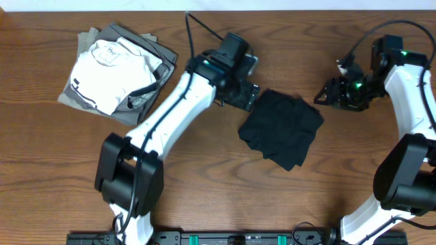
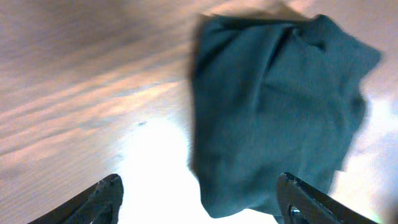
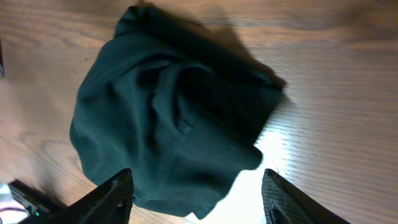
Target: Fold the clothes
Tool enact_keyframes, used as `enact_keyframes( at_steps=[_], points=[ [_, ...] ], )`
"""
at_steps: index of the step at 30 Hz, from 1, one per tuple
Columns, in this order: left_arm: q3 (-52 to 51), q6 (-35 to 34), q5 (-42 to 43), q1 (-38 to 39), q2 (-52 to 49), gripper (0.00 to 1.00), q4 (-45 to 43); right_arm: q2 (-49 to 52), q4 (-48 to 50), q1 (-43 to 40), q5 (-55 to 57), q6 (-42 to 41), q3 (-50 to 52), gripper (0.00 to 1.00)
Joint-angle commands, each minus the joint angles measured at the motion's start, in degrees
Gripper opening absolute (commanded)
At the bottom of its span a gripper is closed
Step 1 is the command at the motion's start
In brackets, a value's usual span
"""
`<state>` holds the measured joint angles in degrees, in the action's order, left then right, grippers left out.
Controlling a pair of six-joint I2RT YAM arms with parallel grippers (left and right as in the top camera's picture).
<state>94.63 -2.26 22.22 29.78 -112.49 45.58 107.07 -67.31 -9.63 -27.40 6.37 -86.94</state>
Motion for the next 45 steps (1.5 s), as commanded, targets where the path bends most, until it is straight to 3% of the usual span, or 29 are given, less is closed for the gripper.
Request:
enact_keyframes(
  at_steps=[1,6,11,17,22,26,33,35,37,38,45],
  points=[
    [-0.1,2.7,20.2,-2.9,-6.1,0.82,-1.3,-1.3,0.3,3.2,-1.3,1.9,0.1,0.60],
    [-0.1,2.6,31.5,-4.4,-12.4,0.83,-4.2,-0.5,3.2,7.0,5.4,-6.6,1.8,0.20],
    [-0.1,2.6,31.6,-3.3,-15.8,0.83,-3.4,1.5,7.0,9.0,8.5,-12.6,6.0,0.07],
    [-0.1,2.8,31.6,-1.3,-16.0,0.83,-3.9,3.4,13.9,8.8,11.9,-20.2,13.2,0.04],
    [-0.1,7.0,31.3,1.2,-16.0,0.83,-3.9,3.8,18.2,8.9,14.7,-24.1,18.0,0.03],
    [-0.1,7.8,26.9,3.0,-16.0,0.68,-3.9,3.8,18.7,8.9,16.8,-24.6,19.1,0.03],
    [-0.1,7.9,32.3,4.8,-16.0,0.65,-4.6,3.8,19.0,8.8,16.9,-24.6,19.1,0.03],
    [-0.1,7.9,35.1,4.9,-16.0,0.49,-5.0,3.8,19.0,8.8,16.9,-24.6,19.1,0.03],
    [-0.1,7.8,35.4,4.9,-16.0,0.19,-4.9,3.8,18.9,8.8,16.9,-24.5,19.1,0.03],
    [-0.1,7.8,35.4,4.6,-16.0,0.09,-4.8,3.8,18.8,8.8,16.8,-24.0,19.1,0.03],
    [0.7,7.7,35.4,-0.3,-13.6,0.06,-1.2,1.5,11.1,7.7,16.4,-16.0,13.4,0.01]
  ],
)
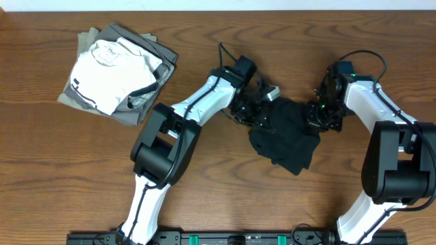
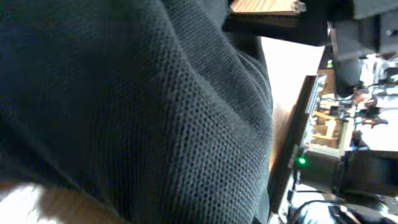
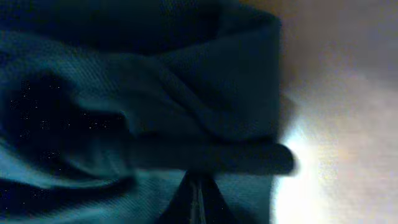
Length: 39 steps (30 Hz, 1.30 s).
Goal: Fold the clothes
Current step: 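Carry the black bundle with the left gripper onto the grey clothes stack, then release the black bundle on the stack and raise the left gripper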
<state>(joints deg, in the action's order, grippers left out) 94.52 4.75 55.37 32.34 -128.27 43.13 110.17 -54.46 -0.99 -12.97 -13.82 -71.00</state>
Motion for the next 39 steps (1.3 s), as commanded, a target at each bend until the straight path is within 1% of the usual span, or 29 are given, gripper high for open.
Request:
enact_keyframes(
  at_steps=[1,5,10,12,16,20,23,26,27,29,30,31,32,33,34,35,36,38,39],
  points=[
    [1.5,0.9,2.2,-4.3,3.1,0.06,2.6,-2.7,-3.3,-1.3,1.9,5.0,-3.9,0.01],
    [3.7,1.0,2.3,-11.5,8.6,0.06,4.9,-8.3,-7.0,-2.3,0.2,7.5,-9.0,0.03],
    [5.6,1.1,2.3,-22.9,17.6,0.06,4.6,-15.8,-6.0,-2.4,-0.6,7.5,-12.3,0.09],
    [6.2,1.2,2.3,-27.3,20.7,0.06,4.0,-17.9,-5.3,-2.4,-0.6,7.4,-12.5,0.09],
    [6.5,6.9,2.2,-38.8,26.6,0.06,3.8,-19.8,-4.9,-2.4,-0.6,6.9,-12.5,0.10],
    [6.1,7.6,2.0,-49.5,26.9,0.06,6.3,-19.8,-5.6,-2.4,-0.6,6.6,-12.5,0.08],
    [4.0,11.1,1.8,-55.3,25.1,0.06,8.1,-19.8,-5.3,-2.4,-0.6,6.6,-12.5,0.07],
    [1.2,11.5,-3.3,-59.3,22.1,0.06,8.2,-19.8,-5.1,-2.4,-0.6,6.6,-12.5,0.07],
    [0.7,11.5,-5.5,-60.4,20.8,0.11,8.7,-19.8,-5.1,-2.4,-0.6,6.6,-12.5,0.07],
    [0.3,11.5,-9.6,-62.2,18.3,0.31,11.0,-19.8,-5.2,-2.4,-0.6,6.6,-12.5,0.07],
    [0.3,11.0,-11.6,-63.1,17.0,0.48,12.5,-19.8,-5.2,-2.4,-0.6,6.6,-12.5,0.07],
    [0.3,10.6,-13.0,-63.8,16.0,0.58,13.6,-19.8,-5.2,-2.4,-0.6,6.6,-12.5,0.07],
    [0.3,10.3,-14.3,-64.6,15.0,0.73,14.6,-19.8,-5.2,-2.4,-0.6,6.6,-12.5,0.07],
    [0.3,10.2,-14.6,-65.2,14.2,0.83,15.0,-19.8,-5.2,-2.4,-0.6,6.6,-12.5,0.07],
    [0.3,9.7,-14.5,-65.9,13.5,0.85,15.3,-19.8,-5.1,-2.4,-0.6,6.6,-12.5,0.08],
    [0.3,8.2,-14.5,-66.5,13.2,0.90,15.3,-19.8,-5.1,-2.4,-0.6,6.6,-12.5,0.08],
    [0.3,6.8,-14.5,-67.0,13.2,0.99,15.3,-19.8,-5.1,-2.4,-0.6,6.6,-12.5,0.08],
    [0.7,4.3,-14.5,-68.1,13.8,0.98,16.0,-19.8,-5.2,-2.4,-0.6,6.6,-12.5,0.08],
    [1.3,4.2,-14.5,-68.6,14.3,0.98,17.1,-19.8,-5.2,-2.4,-0.6,6.6,-12.5,0.08]
  ],
)
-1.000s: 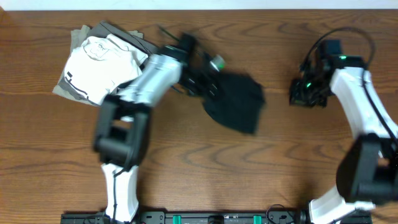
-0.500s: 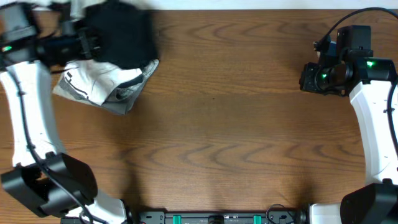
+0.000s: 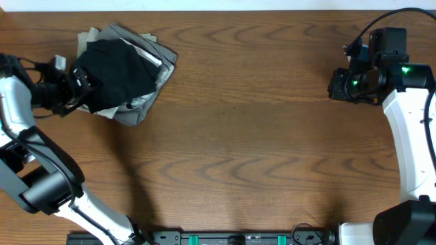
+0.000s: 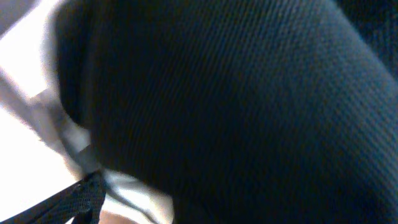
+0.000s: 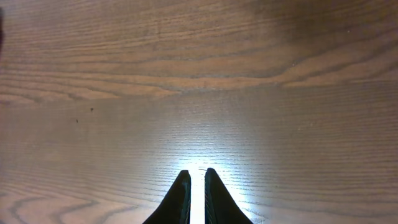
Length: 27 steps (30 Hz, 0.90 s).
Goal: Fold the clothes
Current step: 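Release the black bundle on the stack and raise the left gripper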
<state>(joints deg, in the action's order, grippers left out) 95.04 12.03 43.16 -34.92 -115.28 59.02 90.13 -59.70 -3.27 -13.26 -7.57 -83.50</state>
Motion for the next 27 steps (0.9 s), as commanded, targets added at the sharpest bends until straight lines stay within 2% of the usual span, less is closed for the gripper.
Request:
enact_keyframes(
  at_steps=[1,8,15,19,23,25,27],
  points=[
    [1.5,-3.0,-2.3,-1.9,2.0,0.98,2.6,0.2,0.0,-0.1,-0.3,0.4,0.0,0.08],
    [4.2,-2.9,-2.3,-5.7,13.0,0.98,7.4,0.2,0.1,-0.1,-0.3,0.4,0.0,0.17],
    [4.2,-2.9,-2.3,-5.0,28.2,0.98,8.0,-0.7,1.7,-0.1,-4.4,2.9,-0.1,0.24],
    [4.2,-0.6,-2.3,-1.3,36.6,0.98,9.0,-3.6,4.4,-0.1,-11.3,5.9,-0.2,0.32],
    [4.2,5.9,-4.0,8.4,45.3,0.98,9.7,-9.5,5.1,-0.1,-11.5,4.8,-0.7,0.41],
    [4.2,6.4,-11.6,15.4,48.9,0.98,9.7,-13.1,5.1,-0.1,-11.4,4.9,-0.8,0.52],
    [4.0,6.3,-21.0,22.9,51.4,0.98,9.7,-16.5,5.1,-0.1,-11.2,4.9,-0.8,0.75]
  ],
)
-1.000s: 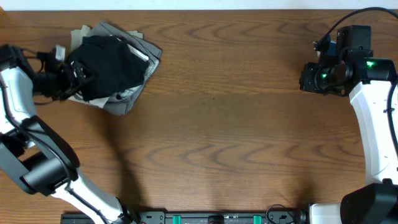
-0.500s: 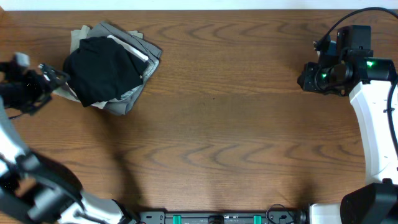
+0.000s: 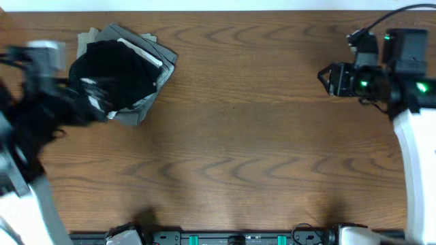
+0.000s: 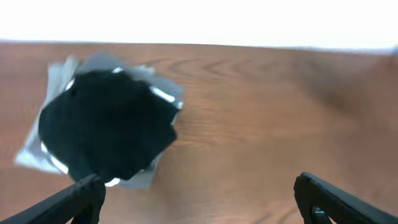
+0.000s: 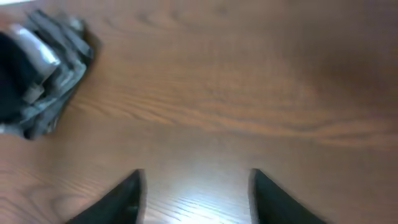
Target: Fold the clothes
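A folded black garment [image 3: 114, 71] lies on top of the stack of folded clothes [image 3: 155, 87] at the table's back left; it shows in the left wrist view as the black garment [image 4: 107, 127] over the grey and white stack [image 4: 163, 93]. My left gripper [image 4: 199, 205] is open, drawn back from the stack, with nothing between its fingers. The left arm [image 3: 41, 109] is blurred in the overhead view. At the far right my right gripper [image 5: 194, 199] is open over bare wood, and the stack [image 5: 46, 74] shows far off at its left.
The brown wooden table [image 3: 238, 150] stretches between the two arms. Its back edge [image 4: 249, 43] runs just behind the stack. The right arm's body [image 3: 409, 102] stands along the right edge.
My left gripper was pressed close against the black garment on the stack; now it is off it and open. The right gripper, shut before, is now open.
The black garment lay crumpled at mid-table between both open grippers. Then both grippers were at it. Then it sat on the stack at the back left with my left gripper on it and the right gripper shut at the far right. Now both are open.
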Tool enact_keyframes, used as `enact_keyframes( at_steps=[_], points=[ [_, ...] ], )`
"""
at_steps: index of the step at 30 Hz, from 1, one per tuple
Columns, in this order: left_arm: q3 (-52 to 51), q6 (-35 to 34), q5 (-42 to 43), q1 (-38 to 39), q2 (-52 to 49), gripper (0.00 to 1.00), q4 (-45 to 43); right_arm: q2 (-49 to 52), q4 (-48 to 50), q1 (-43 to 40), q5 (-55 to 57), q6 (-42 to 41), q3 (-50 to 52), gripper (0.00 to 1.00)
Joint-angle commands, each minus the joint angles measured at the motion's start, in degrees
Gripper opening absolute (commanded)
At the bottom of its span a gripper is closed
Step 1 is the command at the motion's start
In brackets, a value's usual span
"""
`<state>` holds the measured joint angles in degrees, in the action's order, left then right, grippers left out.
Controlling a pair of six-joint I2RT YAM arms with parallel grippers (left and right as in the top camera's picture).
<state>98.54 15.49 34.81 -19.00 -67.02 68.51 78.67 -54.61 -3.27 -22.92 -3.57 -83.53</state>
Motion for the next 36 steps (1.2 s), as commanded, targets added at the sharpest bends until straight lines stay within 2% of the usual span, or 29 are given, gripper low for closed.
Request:
enact_keyframes(
  at_steps=[1,4,9,26,29,32,36],
  points=[
    [0.2,2.9,-15.9,10.1,4.0,0.98,0.2,-6.7,0.0,-0.1,-1.1,0.9,-0.8,0.99],
    [-0.9,2.6,-22.1,18.6,5.2,0.98,0.4,-11.5,-0.3,-0.1,0.5,0.9,-0.8,0.99],
    [-1.4,2.7,-22.0,23.9,4.1,0.98,1.2,-16.4,-0.5,-0.1,0.6,0.9,-0.8,0.99],
    [-1.4,2.7,-22.0,24.2,0.1,0.98,1.3,-18.8,-2.2,0.3,0.6,0.9,-0.8,0.99],
    [-1.4,2.7,-22.0,24.2,0.0,0.98,1.3,-19.2,-5.5,0.8,1.1,1.2,-0.8,0.99],
    [-1.4,2.7,-22.0,24.2,0.0,0.98,1.3,-21.3,-4.9,1.5,6.7,2.3,-0.7,0.99],
    [-1.4,2.7,-22.0,24.2,0.0,0.98,1.3,-27.4,0.7,4.5,15.9,3.7,2.1,0.99]
  ],
)
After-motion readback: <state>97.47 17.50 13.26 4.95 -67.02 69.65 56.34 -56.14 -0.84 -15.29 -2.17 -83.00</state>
